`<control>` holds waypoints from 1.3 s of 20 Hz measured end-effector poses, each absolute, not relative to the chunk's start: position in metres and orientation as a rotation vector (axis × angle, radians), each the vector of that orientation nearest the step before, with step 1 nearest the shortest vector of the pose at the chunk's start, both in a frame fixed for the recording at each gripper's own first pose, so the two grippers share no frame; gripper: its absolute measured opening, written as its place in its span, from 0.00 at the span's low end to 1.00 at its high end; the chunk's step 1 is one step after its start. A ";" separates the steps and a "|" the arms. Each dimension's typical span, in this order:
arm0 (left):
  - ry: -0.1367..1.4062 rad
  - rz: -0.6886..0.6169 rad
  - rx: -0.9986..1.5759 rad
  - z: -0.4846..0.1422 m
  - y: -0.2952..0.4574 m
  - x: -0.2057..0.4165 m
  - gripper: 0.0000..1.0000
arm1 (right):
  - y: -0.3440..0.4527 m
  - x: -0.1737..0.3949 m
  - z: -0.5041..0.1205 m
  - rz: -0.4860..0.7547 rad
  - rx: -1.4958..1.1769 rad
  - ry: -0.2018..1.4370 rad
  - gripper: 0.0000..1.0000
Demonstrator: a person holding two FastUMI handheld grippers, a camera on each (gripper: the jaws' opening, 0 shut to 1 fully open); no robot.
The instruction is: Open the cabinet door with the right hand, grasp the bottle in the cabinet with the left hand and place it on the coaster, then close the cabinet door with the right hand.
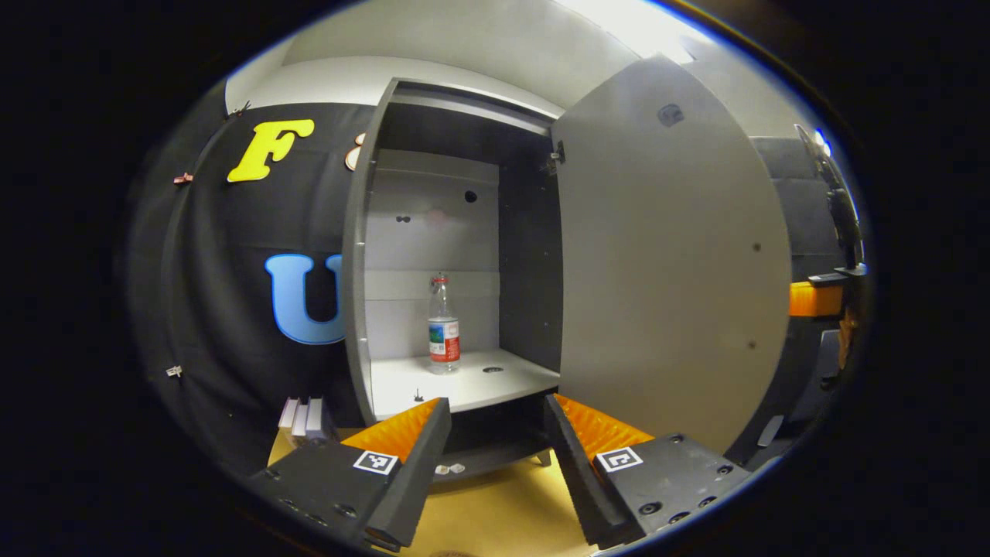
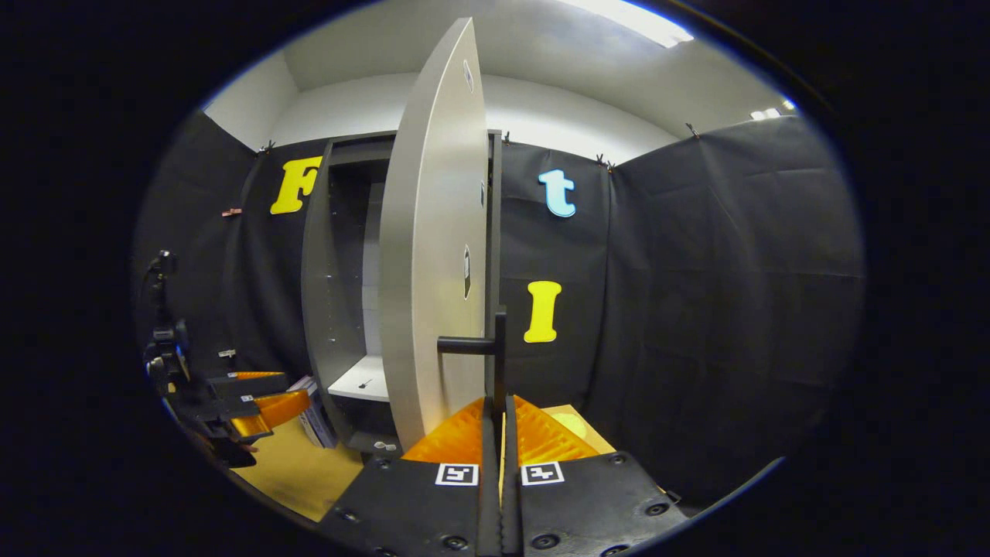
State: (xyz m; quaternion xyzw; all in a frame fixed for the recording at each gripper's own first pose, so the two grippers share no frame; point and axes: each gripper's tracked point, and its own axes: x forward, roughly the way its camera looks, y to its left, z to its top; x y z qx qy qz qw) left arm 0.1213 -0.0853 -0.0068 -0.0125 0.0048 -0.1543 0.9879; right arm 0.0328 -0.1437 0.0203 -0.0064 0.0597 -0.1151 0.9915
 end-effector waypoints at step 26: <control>-0.018 0.012 0.003 -0.015 -0.080 0.445 0.98 | -0.209 0.035 0.015 0.062 0.085 0.200 0.38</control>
